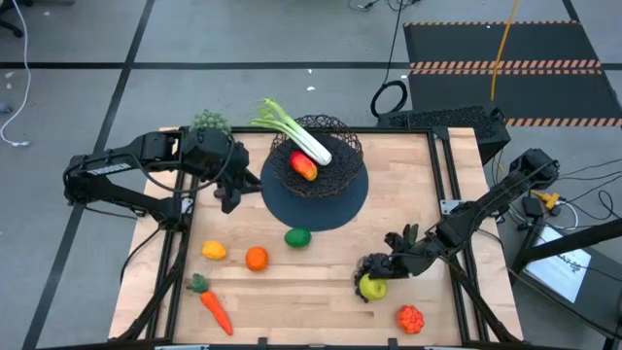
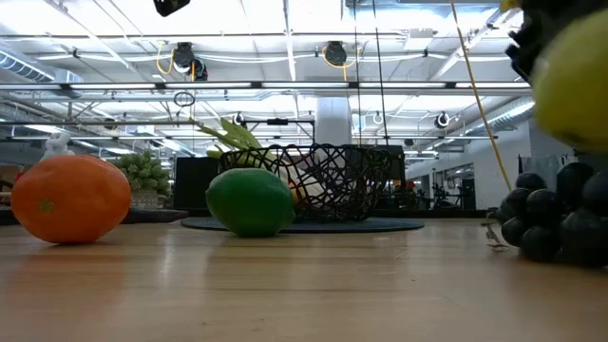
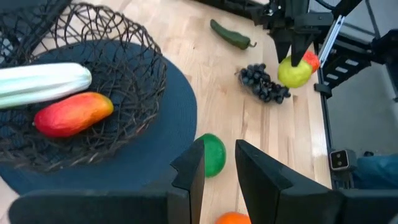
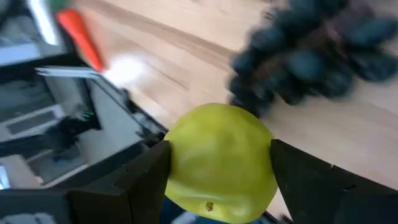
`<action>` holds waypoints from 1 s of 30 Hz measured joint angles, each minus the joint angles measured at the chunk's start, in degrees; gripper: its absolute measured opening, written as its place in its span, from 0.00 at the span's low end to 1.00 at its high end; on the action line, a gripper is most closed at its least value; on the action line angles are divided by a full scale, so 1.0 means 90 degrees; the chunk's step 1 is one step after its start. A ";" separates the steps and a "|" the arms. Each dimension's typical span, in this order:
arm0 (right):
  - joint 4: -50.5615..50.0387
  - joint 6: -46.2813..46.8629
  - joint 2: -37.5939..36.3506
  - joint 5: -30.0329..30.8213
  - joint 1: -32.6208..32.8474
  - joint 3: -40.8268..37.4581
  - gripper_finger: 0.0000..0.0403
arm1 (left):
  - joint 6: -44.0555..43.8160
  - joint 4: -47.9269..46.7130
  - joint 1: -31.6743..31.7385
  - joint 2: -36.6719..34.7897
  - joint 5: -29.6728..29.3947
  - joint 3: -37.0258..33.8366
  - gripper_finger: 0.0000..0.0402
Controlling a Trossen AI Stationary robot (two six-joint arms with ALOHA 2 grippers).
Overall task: Build produce basket
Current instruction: Put the green apple into the wire basket
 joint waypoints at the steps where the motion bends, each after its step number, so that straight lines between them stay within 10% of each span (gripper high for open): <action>1: 0.0106 -0.0052 -0.0041 0.0200 -0.0024 0.0000 0.64 | -0.0023 0.0057 0.0000 0.0000 0.0000 0.0000 0.22; 12: 0.1523 -0.0856 -0.0158 0.1864 -0.0656 0.0000 0.64 | -0.0117 0.0202 0.0000 0.0000 -0.0002 0.0000 0.22; 30: 0.4342 -0.3763 -0.0156 0.2039 -0.2356 0.0001 0.64 | -0.0144 0.0195 -0.0002 0.0000 -0.0144 0.0000 0.22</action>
